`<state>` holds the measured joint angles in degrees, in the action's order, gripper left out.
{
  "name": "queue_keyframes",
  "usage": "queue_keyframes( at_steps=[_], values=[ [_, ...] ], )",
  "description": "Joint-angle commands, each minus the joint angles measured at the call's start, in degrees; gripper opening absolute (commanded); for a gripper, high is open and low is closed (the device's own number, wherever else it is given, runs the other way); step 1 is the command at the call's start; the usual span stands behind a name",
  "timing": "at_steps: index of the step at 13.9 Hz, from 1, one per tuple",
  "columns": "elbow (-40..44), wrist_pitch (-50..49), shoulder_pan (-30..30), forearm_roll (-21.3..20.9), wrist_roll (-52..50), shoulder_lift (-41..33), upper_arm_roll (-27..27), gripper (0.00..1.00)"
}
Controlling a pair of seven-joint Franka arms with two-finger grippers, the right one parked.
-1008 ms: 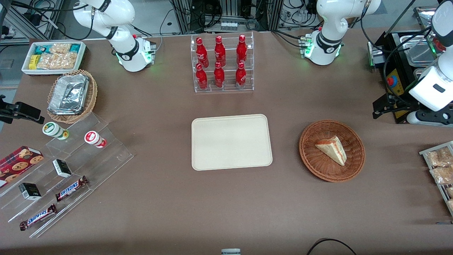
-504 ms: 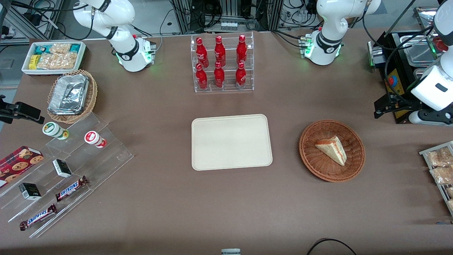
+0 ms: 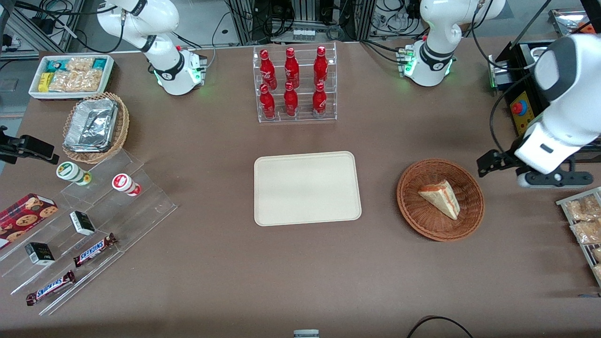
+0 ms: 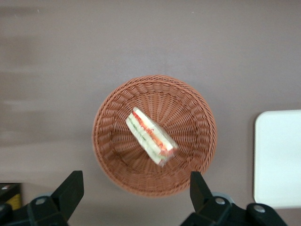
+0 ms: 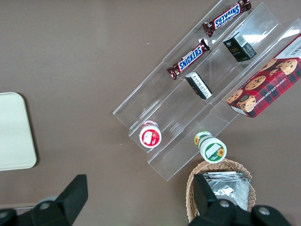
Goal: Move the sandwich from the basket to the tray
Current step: 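Move the left gripper over the sandwich in the wicker basket, then lower the left gripper and close it on the wrapped sandwich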
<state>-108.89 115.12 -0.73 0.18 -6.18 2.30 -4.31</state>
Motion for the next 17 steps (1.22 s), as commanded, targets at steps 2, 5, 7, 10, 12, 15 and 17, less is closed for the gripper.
queue_keyframes(
  at_steps=[2, 5, 7, 10, 12, 15, 17],
  values=[
    [-10.36, 8.35, 0.20, -0.61, -19.06, -2.30, -2.36, 1.00],
    [-17.30, 18.09, 0.20, -0.70, -32.45, -2.13, -2.90, 1.00],
    [-19.60, 23.11, 0.20, -0.70, -37.65, -0.72, -3.52, 1.00],
    [-23.02, 31.10, 0.20, -0.70, -43.11, 2.09, -3.52, 1.00],
    [-25.48, 35.42, 0.20, -0.70, -43.21, 3.76, -3.52, 1.00],
    [-26.99, 38.24, 0.11, -0.70, -43.30, 5.26, -3.43, 1.00],
    [-26.99, 38.95, -0.06, -0.62, -43.30, 6.75, -3.34, 1.00]
  ],
)
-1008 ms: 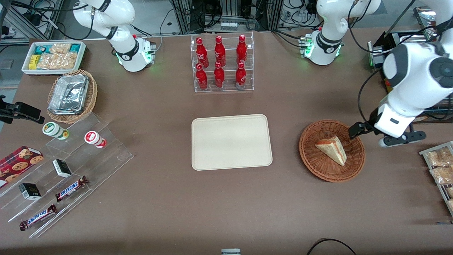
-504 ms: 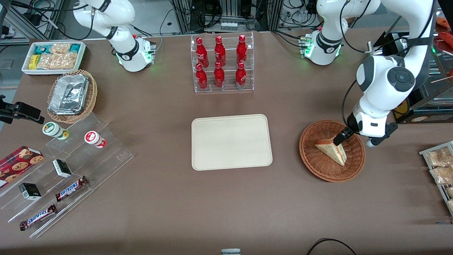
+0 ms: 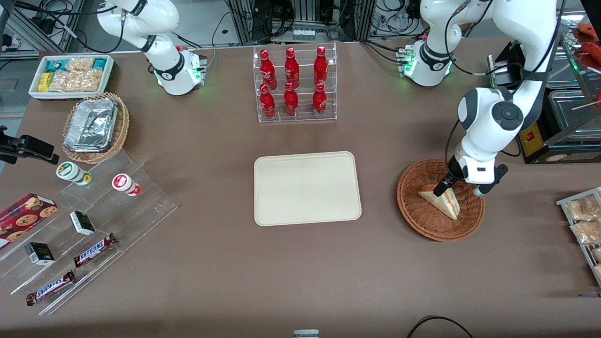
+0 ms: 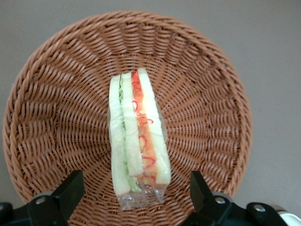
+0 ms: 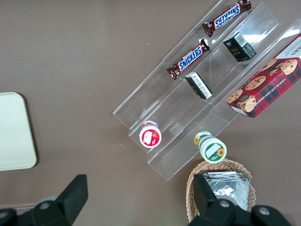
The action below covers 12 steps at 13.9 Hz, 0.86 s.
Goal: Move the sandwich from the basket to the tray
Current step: 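Lower the left gripper and close it on the wrapped sandwich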
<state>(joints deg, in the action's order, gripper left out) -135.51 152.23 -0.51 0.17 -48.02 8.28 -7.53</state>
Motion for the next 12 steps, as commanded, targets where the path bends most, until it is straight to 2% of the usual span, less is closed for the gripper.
queue_keyframes(
  at_steps=[1, 6, 7, 9, 12],
  values=[
    [-0.20, 3.06, -0.37, -0.61, -1.46, 1.81, 0.06, 1.00],
    [-0.02, 7.55, -0.37, -0.52, -1.46, 5.16, 0.15, 1.00],
    [0.07, 7.65, -0.37, -0.52, -1.46, 5.86, 0.15, 0.93],
    [0.33, 7.82, -0.37, -0.52, -1.38, 6.22, 0.15, 0.00],
    [0.68, 6.60, -0.37, -0.61, -0.94, 3.07, 0.24, 0.00]
  ],
)
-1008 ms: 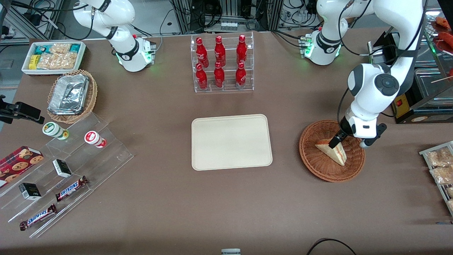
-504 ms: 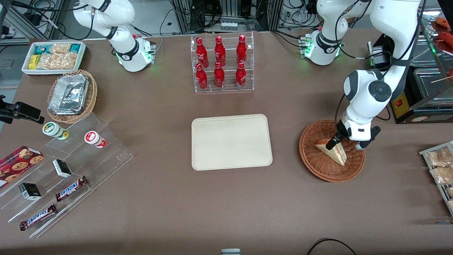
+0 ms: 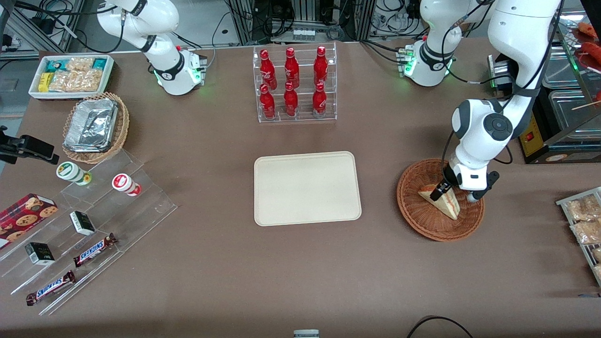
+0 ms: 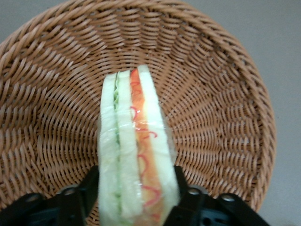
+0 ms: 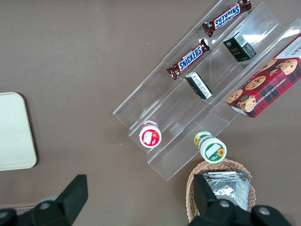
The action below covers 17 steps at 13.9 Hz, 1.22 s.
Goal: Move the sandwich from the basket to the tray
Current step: 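Lower the left gripper and close it on the wrapped sandwich, then lift the sandwich and carry it over the cream tray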
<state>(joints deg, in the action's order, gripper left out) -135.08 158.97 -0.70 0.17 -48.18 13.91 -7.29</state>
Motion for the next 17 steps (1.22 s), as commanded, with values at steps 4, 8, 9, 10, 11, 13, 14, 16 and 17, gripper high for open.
queue_keyframes(
  at_steps=[4, 8, 9, 10, 11, 13, 14, 16, 17],
  values=[
    [7.26, -15.31, -0.09, -2.18, -0.51, -7.84, -0.53, 0.00],
    [25.61, -39.30, 0.35, -3.95, 0.10, -7.68, -5.79, 0.00],
    [29.14, -42.57, 0.35, -4.13, 1.32, -6.98, -7.72, 0.00],
    [32.74, -45.65, 0.35, -4.04, 2.64, -5.93, -10.52, 0.00],
    [34.78, -47.25, 0.26, -4.04, 2.65, -5.13, -12.81, 0.00],
    [35.50, -47.27, 0.52, -4.30, 2.39, -3.98, -18.52, 0.00],
    [35.50, -46.92, 0.96, -4.30, 2.22, -3.03, -21.33, 0.00],
    [36.03, -46.83, 6.20, -7.45, 1.52, -0.04, -23.73, 0.00],
    [36.64, -46.74, 9.20, -8.08, 1.34, 1.80, -23.74, 0.00]
  ],
)
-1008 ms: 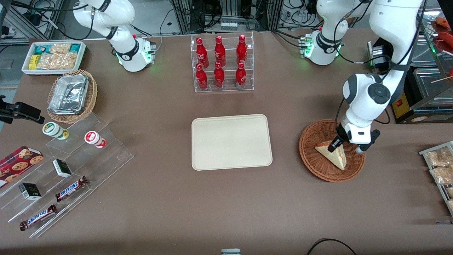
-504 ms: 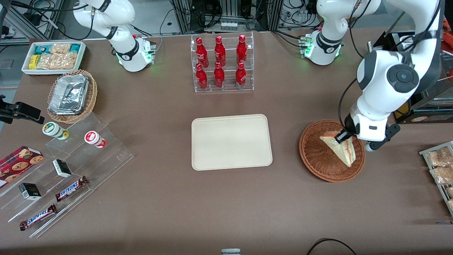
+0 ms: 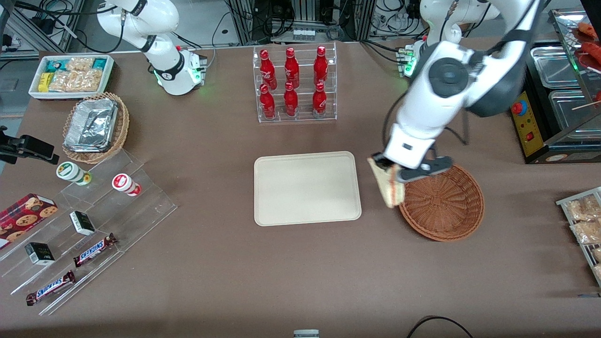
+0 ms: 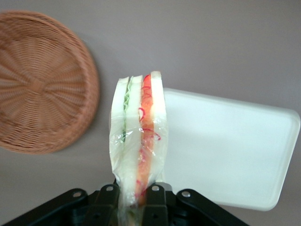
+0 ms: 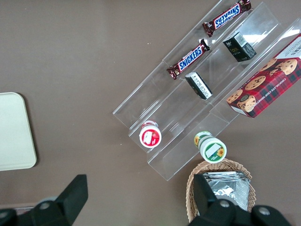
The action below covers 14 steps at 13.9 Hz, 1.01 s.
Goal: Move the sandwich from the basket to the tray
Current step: 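Lift the sandwich and carry it over the cream tray, then lower the sandwich onto the tray and open the left gripper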
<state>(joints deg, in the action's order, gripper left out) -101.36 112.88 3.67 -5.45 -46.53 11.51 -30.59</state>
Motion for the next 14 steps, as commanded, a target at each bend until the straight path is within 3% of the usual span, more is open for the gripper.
queue_keyframes(
  at_steps=[1, 3, 9, 14],
  values=[
    [4.32, 0.31, 6.68, -2.63, -1.01, 6.49, -0.34, 0.00],
    [6.78, 3.47, 10.02, -3.59, -1.90, 11.59, -0.34, 0.00],
    [11.62, 8.75, 17.59, -18.97, -12.87, 25.66, -0.08, 0.00],
    [12.24, 14.03, 20.49, -22.75, -17.10, 30.24, 0.36, 0.00]
  ],
)
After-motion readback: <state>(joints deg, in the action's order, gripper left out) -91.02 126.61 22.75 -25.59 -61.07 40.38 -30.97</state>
